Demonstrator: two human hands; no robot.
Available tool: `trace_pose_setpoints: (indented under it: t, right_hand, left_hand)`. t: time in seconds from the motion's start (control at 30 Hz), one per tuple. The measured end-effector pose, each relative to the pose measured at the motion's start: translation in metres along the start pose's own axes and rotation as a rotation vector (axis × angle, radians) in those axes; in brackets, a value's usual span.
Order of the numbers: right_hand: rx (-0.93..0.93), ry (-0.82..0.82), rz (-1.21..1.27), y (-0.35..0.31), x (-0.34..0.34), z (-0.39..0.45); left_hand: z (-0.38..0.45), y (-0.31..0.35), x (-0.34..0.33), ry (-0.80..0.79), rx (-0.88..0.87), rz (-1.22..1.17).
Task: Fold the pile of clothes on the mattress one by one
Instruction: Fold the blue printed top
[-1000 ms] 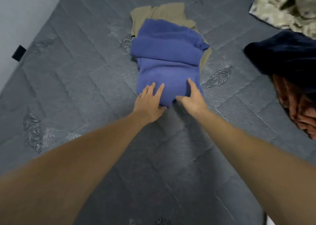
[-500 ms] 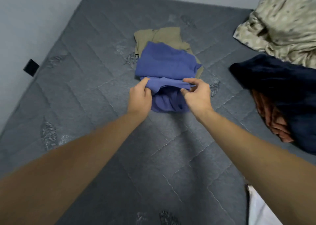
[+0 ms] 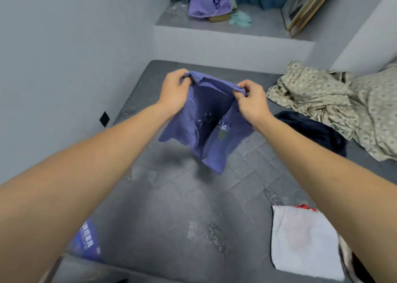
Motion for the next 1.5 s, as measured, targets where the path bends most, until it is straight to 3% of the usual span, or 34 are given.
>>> trace_pose_setpoints:
  t: [0.17,0.33,0.57,0.67,0.8,1.2,1.5]
  right_hand:
    - [0.113,-0.025,-0.048,-0.071,0.046,-0.06]
    - [0.183,-0.093,-0.049,-0.121,0.072,-0.109]
    - [0.178,-0.22,-0.168,-0.128,0.102,-0.161]
    - [0.258,-0.321,-0.445,-0.114,0.104,-0.187]
    - [0.264,-0.295,-0.733,-0.083,0.104,-0.202]
    - [0.15,-0.274,-0.478,-0.053,0.151,-0.207]
    - [0.202,-0.064,-0.279,-0.052,0.192,-0.212]
  left_hand:
    - [-0.021,0.087,0.059,0.012,-0.034,0.05]
    - [-0.053,0.14,0.084,0.011,0.024,-0.046]
    - [-0.089,0.163,0.112,-0.005,-0.059,-0.082]
    - [-0.101,0.165,0.119,-0.005,-0.059,-0.068]
    - [-0.117,0.17,0.127,-0.012,-0.042,-0.042]
    - [-0.12,0.207,0.15,0.055,-0.077,0.001]
    - [-0.142,0.225,0.167,0.101,-0.078,0.007]
Point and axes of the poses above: each hand's wrist, its own z-axis towards the middle knuckle, its own x-axis out of the back of the hand, y = z × x, the point moved 3 cm from there along z, towards the middle knuckle, and after that the axes turned 13 degrees about -x, right-handed, at the moved point
